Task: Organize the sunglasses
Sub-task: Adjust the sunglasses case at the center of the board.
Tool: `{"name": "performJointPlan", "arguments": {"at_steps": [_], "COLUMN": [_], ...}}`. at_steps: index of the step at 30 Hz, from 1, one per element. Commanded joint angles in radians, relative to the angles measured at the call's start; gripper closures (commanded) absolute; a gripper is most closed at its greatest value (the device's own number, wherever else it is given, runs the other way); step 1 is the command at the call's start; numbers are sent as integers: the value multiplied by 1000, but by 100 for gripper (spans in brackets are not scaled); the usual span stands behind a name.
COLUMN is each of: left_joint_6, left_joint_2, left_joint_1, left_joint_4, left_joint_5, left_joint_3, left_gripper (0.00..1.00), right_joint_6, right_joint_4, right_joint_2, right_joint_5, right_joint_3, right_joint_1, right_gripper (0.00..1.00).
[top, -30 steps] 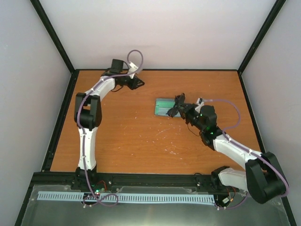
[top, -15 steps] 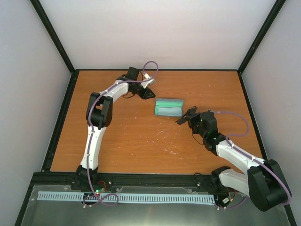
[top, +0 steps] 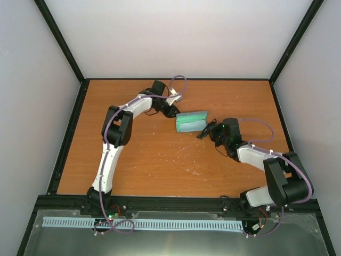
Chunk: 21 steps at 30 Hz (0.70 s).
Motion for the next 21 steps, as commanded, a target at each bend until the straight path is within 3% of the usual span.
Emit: {"name": "performJointPlan", "arguments": {"at_steps": [1,21], "left_joint_6": [8,10], "left_joint_2": [-15,-66], "left_joint_1": [-11,-70], "left_joint_4": [-12,7], "left_joint_5": [-10,-23], "left_joint_3": [-26,-125], "left_gripper": [74,76], "right_joint_6": [-83,-153], "right_joint_4": [82,179], "right_joint_2": [86,360], "right_joint_5": [-82,-239], "right_joint_3": [99,221], "right_joint_1": [-13,-39], "right_gripper": [97,97]}}
